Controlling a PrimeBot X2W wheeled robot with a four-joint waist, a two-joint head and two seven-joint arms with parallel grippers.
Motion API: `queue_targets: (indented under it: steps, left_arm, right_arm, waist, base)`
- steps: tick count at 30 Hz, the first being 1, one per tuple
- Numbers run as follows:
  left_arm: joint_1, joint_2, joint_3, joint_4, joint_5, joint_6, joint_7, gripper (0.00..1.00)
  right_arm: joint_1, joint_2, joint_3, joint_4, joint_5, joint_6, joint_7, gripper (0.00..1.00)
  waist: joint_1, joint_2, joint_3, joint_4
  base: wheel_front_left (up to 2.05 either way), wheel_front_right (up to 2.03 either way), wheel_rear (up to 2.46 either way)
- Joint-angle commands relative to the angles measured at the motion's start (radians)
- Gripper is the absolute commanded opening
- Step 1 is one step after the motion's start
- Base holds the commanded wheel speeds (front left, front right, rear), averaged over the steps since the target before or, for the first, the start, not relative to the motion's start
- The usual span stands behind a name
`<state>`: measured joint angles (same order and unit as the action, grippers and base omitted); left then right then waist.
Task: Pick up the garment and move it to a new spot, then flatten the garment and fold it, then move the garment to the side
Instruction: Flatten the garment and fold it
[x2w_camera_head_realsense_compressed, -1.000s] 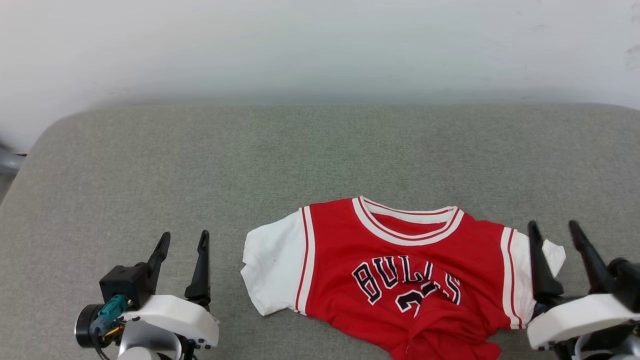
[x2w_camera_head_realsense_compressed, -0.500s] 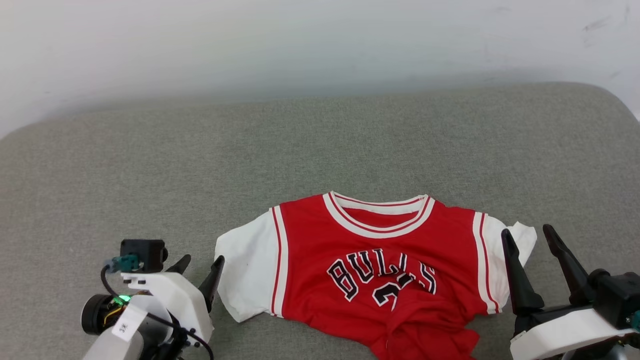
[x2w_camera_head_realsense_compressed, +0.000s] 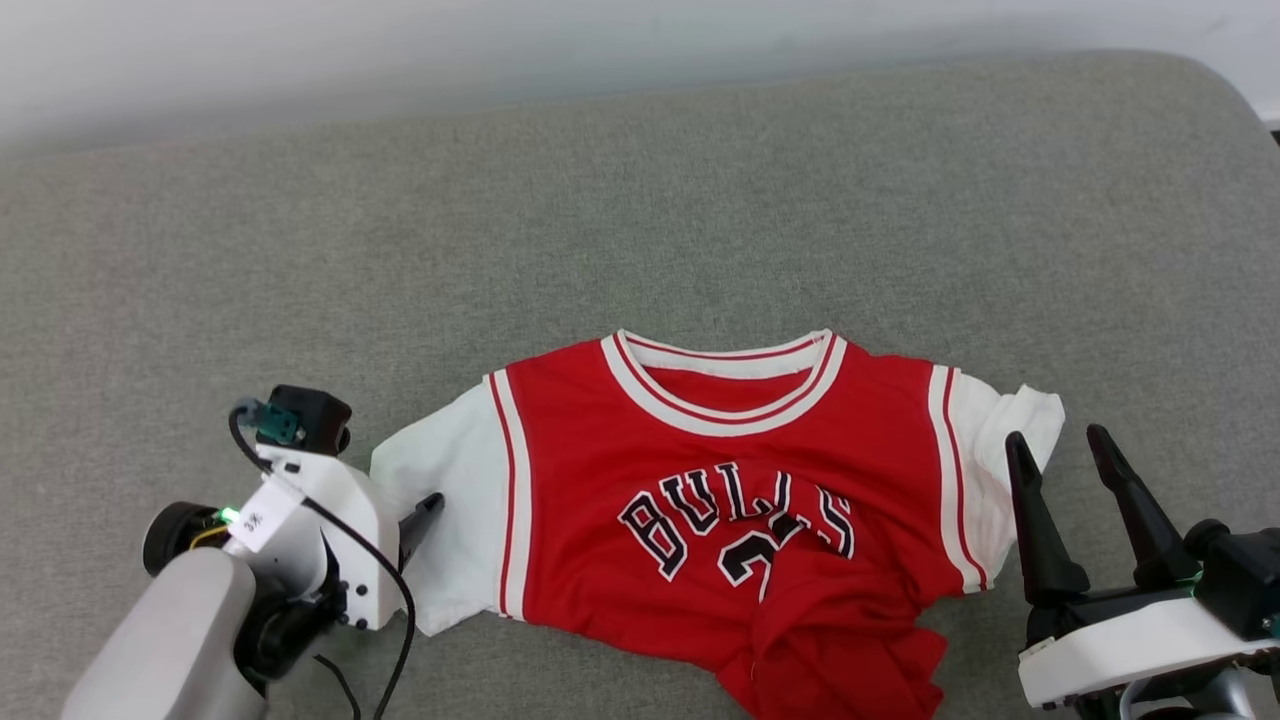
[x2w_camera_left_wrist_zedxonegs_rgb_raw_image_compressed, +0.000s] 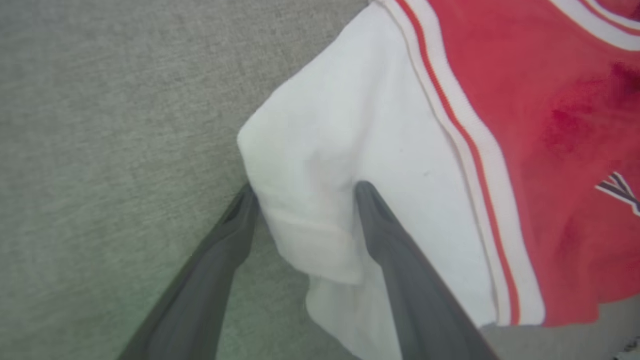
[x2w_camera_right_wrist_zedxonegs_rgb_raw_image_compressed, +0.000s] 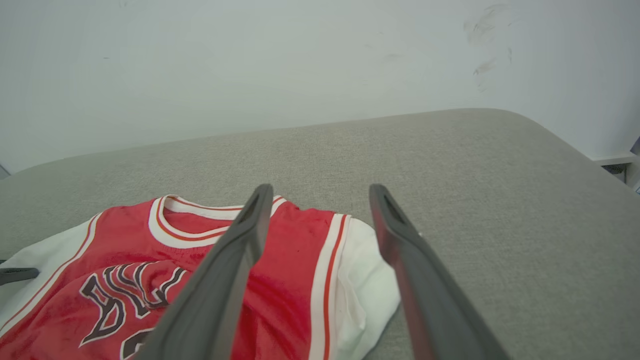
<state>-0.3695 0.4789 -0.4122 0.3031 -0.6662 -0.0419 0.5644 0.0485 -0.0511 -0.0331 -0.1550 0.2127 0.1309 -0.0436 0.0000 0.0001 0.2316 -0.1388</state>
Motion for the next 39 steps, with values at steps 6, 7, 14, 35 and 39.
queue_targets:
  steps: [6,7,14,35,39]
  left_arm:
    - [0.015,-0.018,-0.043,0.036,-0.033,-0.016,0.087,0.0]
    - [0.019,-0.019,-0.048,0.034,-0.033,-0.017,0.091,0.0]
    - [0.03,-0.012,-0.024,-0.017,-0.005,0.008,0.0,0.0]
    - [0.002,-0.003,0.006,-0.311,0.053,0.07,-0.12,0.0]
    - [-0.006,-0.01,0.003,-0.319,0.058,0.072,-0.136,0.0]
  right_arm:
    - [-0.021,0.001,-0.014,0.027,0.024,0.0,-0.008,1.0]
    - [-0.021,0.001,-0.018,0.033,0.028,0.0,-0.006,1.0]
    - [-0.037,0.001,-0.087,0.117,0.083,0.0,0.061,1.0]
    - [-0.335,-0.126,-0.197,0.317,0.158,0.0,0.729,1.0]
    - [-0.353,-0.136,-0.162,0.381,0.167,0.0,0.809,1.0]
  waist:
    - [0.0,-0.0001,0.039,-0.02]
    - [0.0,-0.0001,0.04,-0.022]
    - [0.0,-0.0001,0.022,-0.011]
    - [0.0,-0.0001,0.109,0.109]
    - [0.0,-0.0001,0.124,0.126]
  base:
    - [0.0,0.0,0.0]
    - [0.0,0.0,0.0]
    - [0.0,0.0,0.0]
    - [0.0,0.0,0.0]
    - [0.0,0.0,0.0]
